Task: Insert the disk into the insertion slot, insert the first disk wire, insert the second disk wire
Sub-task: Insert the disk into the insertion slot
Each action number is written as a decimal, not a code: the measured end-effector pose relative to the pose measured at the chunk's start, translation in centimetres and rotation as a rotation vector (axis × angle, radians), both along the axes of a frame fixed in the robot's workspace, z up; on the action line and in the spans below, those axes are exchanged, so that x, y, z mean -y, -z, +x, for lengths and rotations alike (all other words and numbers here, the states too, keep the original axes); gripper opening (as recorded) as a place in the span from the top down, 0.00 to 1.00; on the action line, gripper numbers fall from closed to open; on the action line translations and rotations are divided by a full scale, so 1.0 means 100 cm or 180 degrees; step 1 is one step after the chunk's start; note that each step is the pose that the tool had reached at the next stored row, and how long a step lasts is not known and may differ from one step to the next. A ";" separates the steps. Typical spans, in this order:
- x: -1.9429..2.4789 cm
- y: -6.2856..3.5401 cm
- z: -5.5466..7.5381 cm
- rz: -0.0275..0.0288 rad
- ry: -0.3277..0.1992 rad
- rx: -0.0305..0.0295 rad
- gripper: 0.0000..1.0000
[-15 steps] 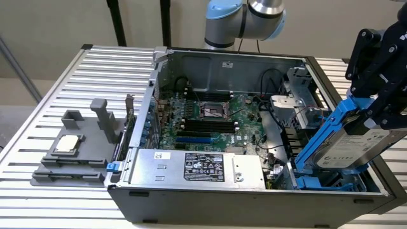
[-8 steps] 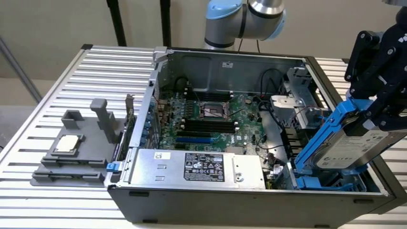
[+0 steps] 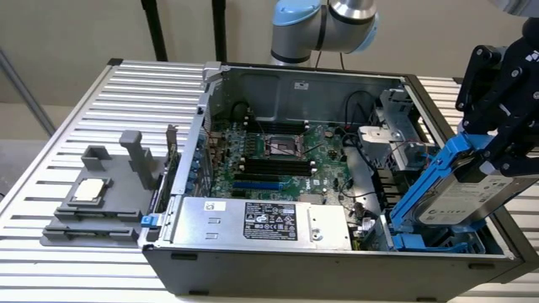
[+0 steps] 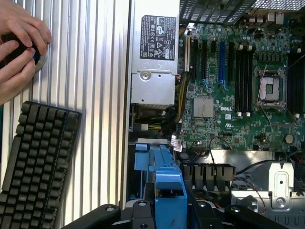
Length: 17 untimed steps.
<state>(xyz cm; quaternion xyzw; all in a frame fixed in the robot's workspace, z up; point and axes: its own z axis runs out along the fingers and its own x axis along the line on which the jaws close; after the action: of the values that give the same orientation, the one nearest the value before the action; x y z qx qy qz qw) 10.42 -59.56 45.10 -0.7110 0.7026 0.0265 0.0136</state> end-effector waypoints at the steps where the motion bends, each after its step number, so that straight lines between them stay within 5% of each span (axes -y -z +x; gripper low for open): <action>1: 0.0000 0.0003 0.000 0.0001 0.0000 0.0000 0.67; 8: 0.0000 0.0013 0.001 0.0014 -0.0003 -0.0037 0.67; 17: 0.0001 0.0028 0.004 0.0029 -0.0045 -0.0037 0.67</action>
<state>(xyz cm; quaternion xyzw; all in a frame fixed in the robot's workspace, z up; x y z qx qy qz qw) 10.81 -59.57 44.81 -0.7157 0.6975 0.0340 0.0126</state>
